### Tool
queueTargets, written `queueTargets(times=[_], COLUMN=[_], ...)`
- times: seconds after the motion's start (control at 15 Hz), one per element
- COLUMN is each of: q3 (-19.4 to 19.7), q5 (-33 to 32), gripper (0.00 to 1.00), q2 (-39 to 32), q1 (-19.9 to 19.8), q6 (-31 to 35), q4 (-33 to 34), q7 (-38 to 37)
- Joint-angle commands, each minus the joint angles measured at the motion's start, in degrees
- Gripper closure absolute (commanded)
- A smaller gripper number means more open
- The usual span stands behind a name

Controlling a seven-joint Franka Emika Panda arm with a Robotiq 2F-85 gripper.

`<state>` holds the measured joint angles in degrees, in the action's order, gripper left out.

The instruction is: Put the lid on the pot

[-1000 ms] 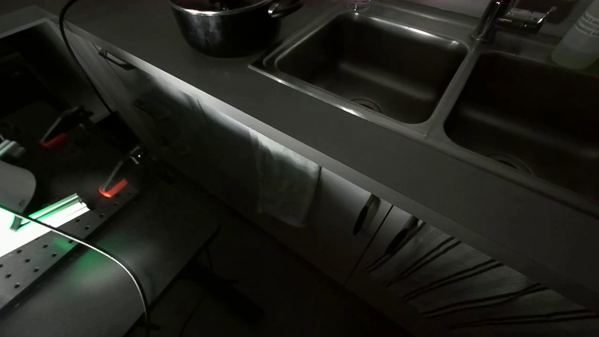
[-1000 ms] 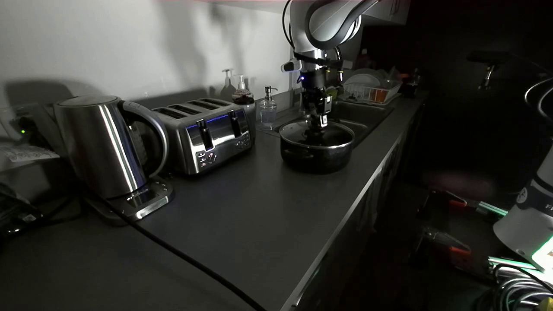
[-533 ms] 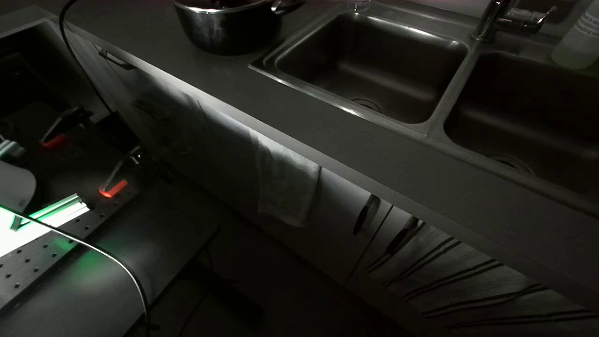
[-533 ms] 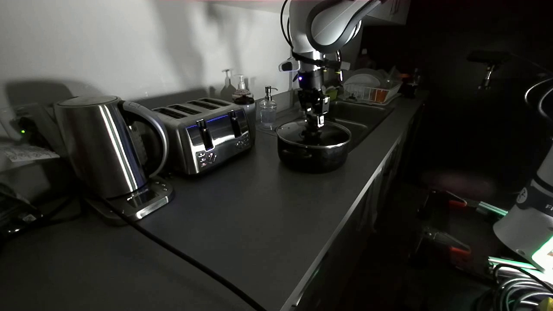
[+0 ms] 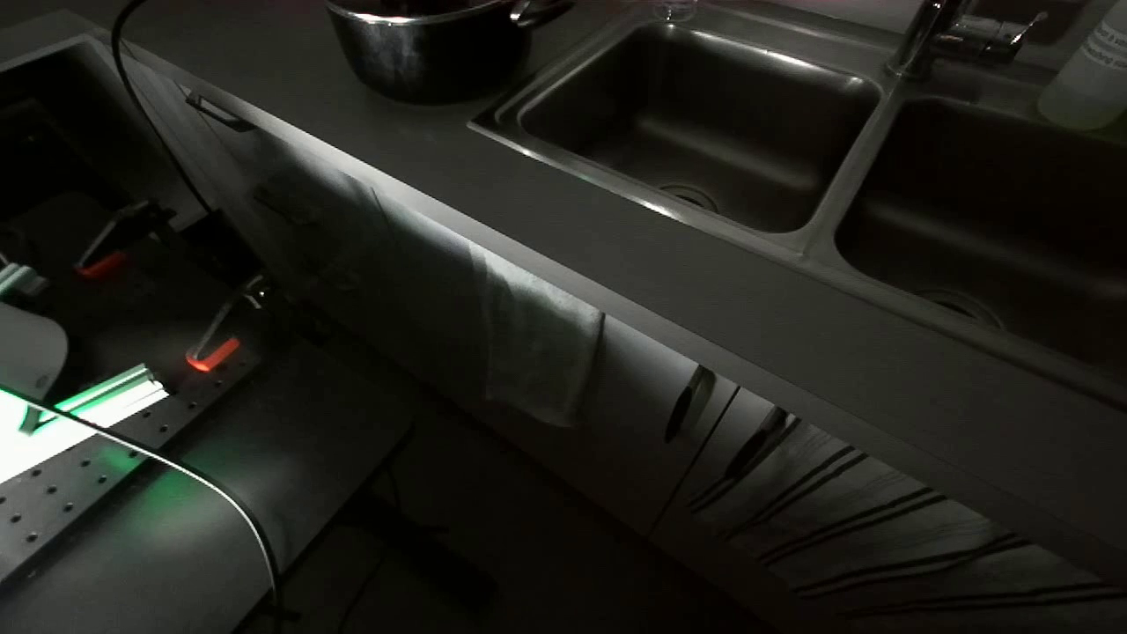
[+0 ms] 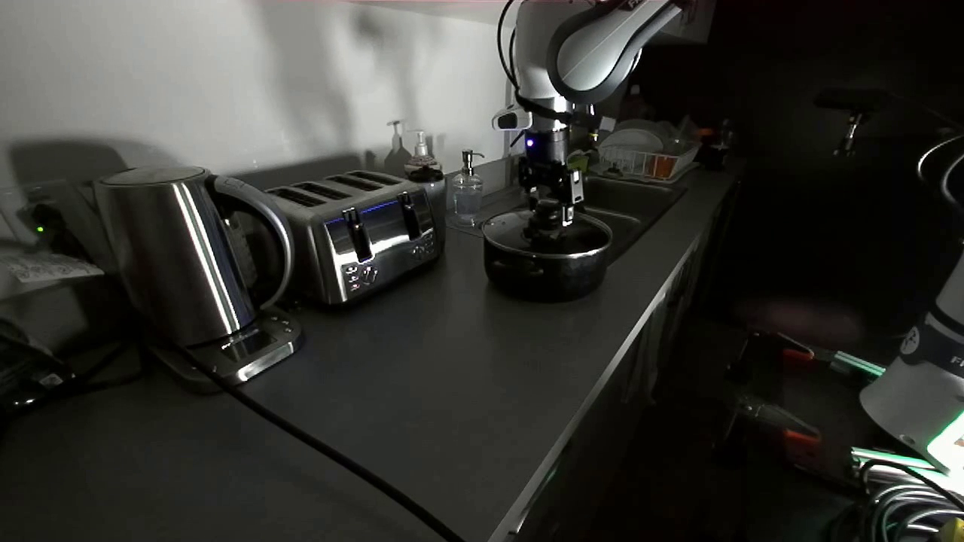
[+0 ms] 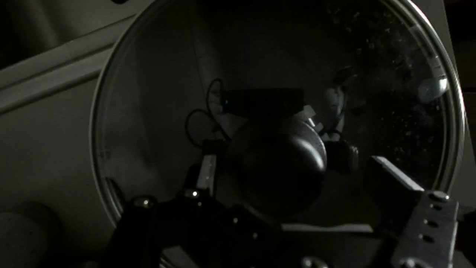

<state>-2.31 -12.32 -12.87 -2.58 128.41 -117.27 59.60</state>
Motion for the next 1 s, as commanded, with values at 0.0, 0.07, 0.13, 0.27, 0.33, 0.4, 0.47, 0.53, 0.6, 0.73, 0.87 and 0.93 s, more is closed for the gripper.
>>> queueTargets(times=[0.0, 0.07, 0.13, 0.27, 0.33, 0.4, 0.47, 0.53, 0.6, 0.73, 0.87, 0.93], q3=[-0.1, 0.0, 0.1, 0.3, 0.4, 0.6, 0.7, 0.8, 0.9, 1.0, 1.1, 1.1], q5=[0.9, 1.1, 1.2, 1.3, 1.3, 1.6, 1.9, 2.1, 2.3, 2.1, 1.8, 1.8], gripper=[0.0, 0.0, 0.0, 0.0, 0.0, 0.0, 0.0, 0.0, 0.0, 0.0, 0.0, 0.0], q2=[5.2, 6.2, 7.5, 9.8, 10.8, 11.7, 12.5, 13.2, 13.7, 14.8, 15.8, 16.2], q1=[-0.5, -0.5, -0.4, -0.3, -0.2, -0.1, 0.0, 0.2, 0.3, 0.6, 1.0, 1.1], q6=[2.2, 2.3, 2.7, 4.1, 4.7, 5.0, 5.2, 5.2, 5.2, 5.2, 5.5, 5.8], q4=[-5.0, -5.9, -7.0, -9.2, -10.1, -10.8, -11.4, -12.0, -12.4, -13.4, -14.5, -15.0], q7=[3.9, 4.7, 5.3, 6.8, 7.4, 8.2, 8.8, 9.3, 9.9, 10.6, 11.1, 11.5])
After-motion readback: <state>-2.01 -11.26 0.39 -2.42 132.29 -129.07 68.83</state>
